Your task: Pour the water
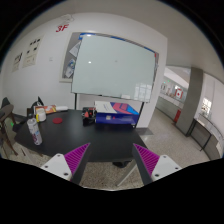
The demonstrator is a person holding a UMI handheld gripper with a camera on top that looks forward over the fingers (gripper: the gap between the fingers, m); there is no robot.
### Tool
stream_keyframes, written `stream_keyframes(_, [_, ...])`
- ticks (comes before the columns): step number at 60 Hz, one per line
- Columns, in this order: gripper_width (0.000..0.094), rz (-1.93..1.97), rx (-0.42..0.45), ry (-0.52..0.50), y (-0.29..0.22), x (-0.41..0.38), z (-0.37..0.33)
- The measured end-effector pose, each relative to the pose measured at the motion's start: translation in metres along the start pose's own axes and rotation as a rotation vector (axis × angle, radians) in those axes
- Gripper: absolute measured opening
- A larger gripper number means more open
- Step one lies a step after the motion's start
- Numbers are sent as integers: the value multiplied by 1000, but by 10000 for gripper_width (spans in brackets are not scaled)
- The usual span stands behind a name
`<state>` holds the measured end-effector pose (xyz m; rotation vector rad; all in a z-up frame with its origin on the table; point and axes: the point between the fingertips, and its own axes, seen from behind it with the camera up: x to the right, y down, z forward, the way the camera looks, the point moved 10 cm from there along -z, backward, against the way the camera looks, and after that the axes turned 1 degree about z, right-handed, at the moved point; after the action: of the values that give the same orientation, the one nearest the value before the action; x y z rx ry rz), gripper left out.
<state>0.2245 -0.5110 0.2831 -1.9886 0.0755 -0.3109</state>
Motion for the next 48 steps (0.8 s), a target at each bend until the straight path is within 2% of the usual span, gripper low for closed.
stream_keyframes(8, [843, -7, -49, -6, 22, -13, -3])
stream_keyframes(15, [845, -20, -99, -20, 63, -53, 3])
stream_keyframes(29, [847, -16, -162, -119, 122, -191, 4])
stream_keyframes(40, [845, 17, -154, -222, 121, -315, 33])
stream_keyframes(48, [846, 39, -102, -252, 97, -378, 72])
